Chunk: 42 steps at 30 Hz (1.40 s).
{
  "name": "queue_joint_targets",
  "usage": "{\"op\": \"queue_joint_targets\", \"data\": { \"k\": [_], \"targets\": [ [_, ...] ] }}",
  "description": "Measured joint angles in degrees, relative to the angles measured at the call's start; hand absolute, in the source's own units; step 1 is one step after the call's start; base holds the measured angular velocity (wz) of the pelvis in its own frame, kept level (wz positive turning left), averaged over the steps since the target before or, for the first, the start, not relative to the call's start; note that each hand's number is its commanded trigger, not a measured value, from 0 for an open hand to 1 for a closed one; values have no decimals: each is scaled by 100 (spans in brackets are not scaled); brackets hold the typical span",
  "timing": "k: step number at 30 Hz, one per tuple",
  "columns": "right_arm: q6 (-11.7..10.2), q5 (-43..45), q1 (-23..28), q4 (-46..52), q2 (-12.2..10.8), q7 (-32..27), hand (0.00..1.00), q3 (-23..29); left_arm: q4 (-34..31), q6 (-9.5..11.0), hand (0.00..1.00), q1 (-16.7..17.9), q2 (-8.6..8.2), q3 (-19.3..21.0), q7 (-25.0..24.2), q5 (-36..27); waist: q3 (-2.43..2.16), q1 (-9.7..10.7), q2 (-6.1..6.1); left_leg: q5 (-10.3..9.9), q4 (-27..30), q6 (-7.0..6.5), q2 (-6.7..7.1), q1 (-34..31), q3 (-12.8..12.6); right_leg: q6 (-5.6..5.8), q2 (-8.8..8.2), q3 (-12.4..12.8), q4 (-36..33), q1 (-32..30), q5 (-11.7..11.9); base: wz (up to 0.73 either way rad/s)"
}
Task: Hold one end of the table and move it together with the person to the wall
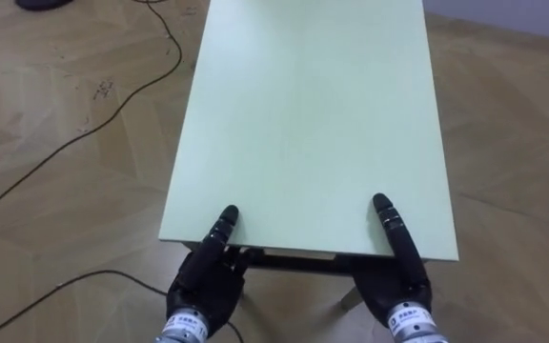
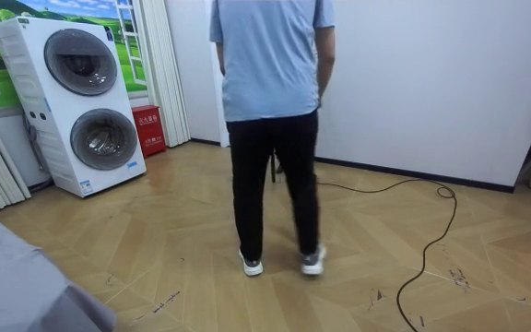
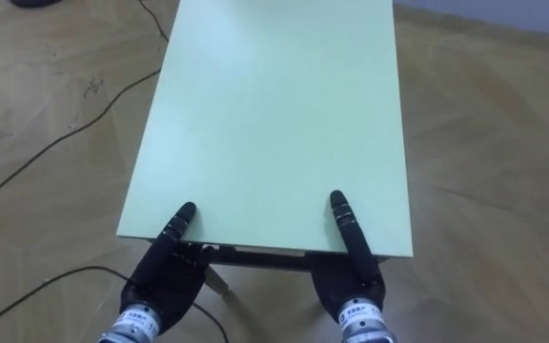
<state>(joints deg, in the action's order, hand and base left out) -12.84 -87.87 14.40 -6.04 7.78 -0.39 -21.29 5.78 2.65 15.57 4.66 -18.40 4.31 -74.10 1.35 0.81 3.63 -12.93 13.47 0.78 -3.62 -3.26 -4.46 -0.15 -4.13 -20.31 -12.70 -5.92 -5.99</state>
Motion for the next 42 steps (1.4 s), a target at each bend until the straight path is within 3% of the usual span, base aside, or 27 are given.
{"op": "queue_joint_targets", "data": {
  "k": [3,7,8,10,13,21,23,30,33,38,42],
  "targets": [
    [23,34,1,0,-4,-1,100,0,0,0,100,2,-5,-21,0,-46,0,-102,-3,6,-2,-10,27,-21,-5,45,-42,-26,-25,9,-28,15],
    [34,35,21,0,-4,-27,100,23,7,-20,100,6,-14,-53,5,-71,15,101,-56,75,15,-65,106,-118,-3,274,-202,0,-205,144,-194,67],
    [27,35,24,0,-5,-26,100,23,10,-13,100,6,-18,-63,5,-68,17,129,-65,107,14,-76,128,-126,23,285,-218,45,-212,155,-203,78],
    [27,24,41,16,-16,-24,100,22,14,35,100,-7,19,-93,5,-51,18,260,-78,151,25,-106,241,-183,338,375,-241,423,-207,250,-264,77],
    [29,15,119,80,-65,-25,100,92,14,34,100,-53,6,-109,-2,11,23,296,-119,193,23,-124,339,-211,552,437,-283,525,-189,387,-322,65],
    [47,-62,154,76,-165,-25,100,160,-7,34,100,-77,77,-83,-35,63,25,142,-190,213,32,-117,369,-192,626,437,-250,680,36,620,-322,20],
    [44,-62,157,75,-165,-19,100,150,-6,34,100,-70,105,-86,-62,63,48,80,-230,229,12,-114,370,-159,626,438,-236,785,109,686,-322,8],
    [25,-48,161,76,-82,11,100,50,-10,42,100,9,124,-97,-104,56,40,13,-290,240,161,-95,369,-355,659,437,-196,768,214,757,-322,25],
    [-11,6,160,76,-47,41,100,61,-9,41,100,21,78,-120,-102,56,39,19,-289,239,352,-95,376,-533,807,436,-162,752,203,791,-323,48],
    [18,-4,196,76,-49,59,100,135,2,43,100,21,74,-200,-100,31,43,47,-279,241,535,-91,404,-615,938,296,-140,736,-108,849,-470,50],
    [34,45,244,116,-31,59,100,229,20,43,100,14,37,-217,-101,1,38,81,-265,259,685,-88,416,-788,732,308,-158,567,-80,929,-593,41]
  ]
}}
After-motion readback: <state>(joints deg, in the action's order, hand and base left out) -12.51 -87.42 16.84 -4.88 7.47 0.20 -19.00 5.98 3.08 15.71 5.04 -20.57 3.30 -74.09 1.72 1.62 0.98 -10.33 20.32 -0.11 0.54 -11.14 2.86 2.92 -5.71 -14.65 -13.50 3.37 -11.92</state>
